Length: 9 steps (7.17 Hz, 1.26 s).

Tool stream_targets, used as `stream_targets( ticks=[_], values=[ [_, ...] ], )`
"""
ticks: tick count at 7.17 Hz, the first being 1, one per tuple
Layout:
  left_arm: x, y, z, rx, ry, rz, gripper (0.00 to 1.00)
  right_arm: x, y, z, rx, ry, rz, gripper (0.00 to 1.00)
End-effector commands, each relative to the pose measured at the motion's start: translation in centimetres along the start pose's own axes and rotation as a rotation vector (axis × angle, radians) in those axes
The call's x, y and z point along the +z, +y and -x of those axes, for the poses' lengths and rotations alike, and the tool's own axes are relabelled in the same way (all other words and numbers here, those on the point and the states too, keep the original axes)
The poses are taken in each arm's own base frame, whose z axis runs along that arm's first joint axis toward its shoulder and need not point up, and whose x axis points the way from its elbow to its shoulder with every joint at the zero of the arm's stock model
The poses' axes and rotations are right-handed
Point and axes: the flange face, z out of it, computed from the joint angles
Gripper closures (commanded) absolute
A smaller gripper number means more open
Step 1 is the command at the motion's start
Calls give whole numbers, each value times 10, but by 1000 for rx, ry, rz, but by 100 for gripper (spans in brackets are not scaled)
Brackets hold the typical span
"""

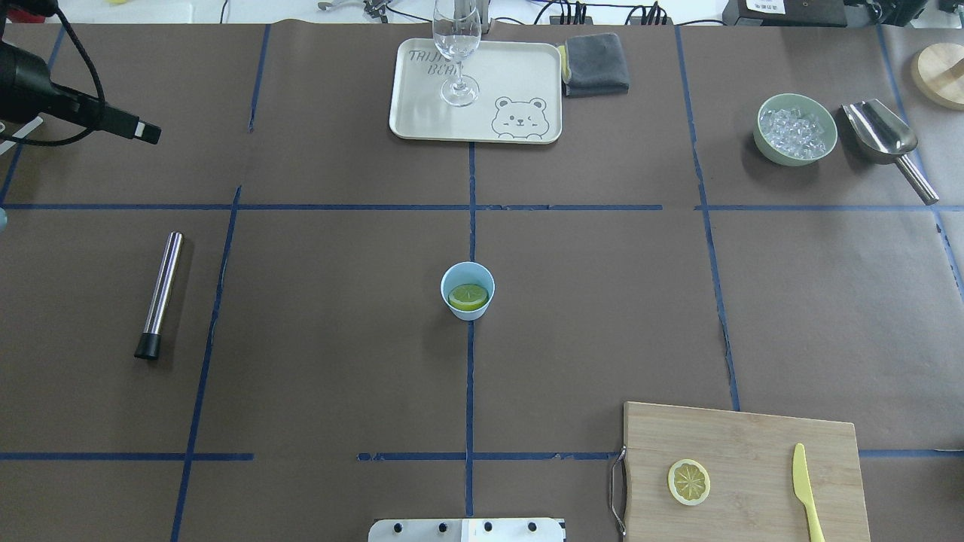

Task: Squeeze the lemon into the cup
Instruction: 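Reach the left gripper to the silver metal muddler on the table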

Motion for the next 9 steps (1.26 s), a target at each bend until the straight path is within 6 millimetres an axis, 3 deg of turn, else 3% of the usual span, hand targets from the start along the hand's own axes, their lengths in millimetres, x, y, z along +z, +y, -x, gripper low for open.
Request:
stream_targets(
  ticks=[1,3,4,5,7,9],
  values=[
    [44,34,6,-144,-122,-34,0,2,0,-2,12,1,4,0],
    [115,70,-23,-350,-202,-28,0,2,0,-2,12,1,4,0],
    [131,87,-15,-370,-263,-42,0,2,0,-2,10,1,4,0],
    [140,109,-7,-377,-292,-20,6,2,1,-2,10,1,5,0],
    [144,130,9,-387,-333,-4,11,3,1,-2,8,1,6,0],
    [164,147,19,-377,-347,7,12,5,1,-4,11,0,11,0]
  ],
)
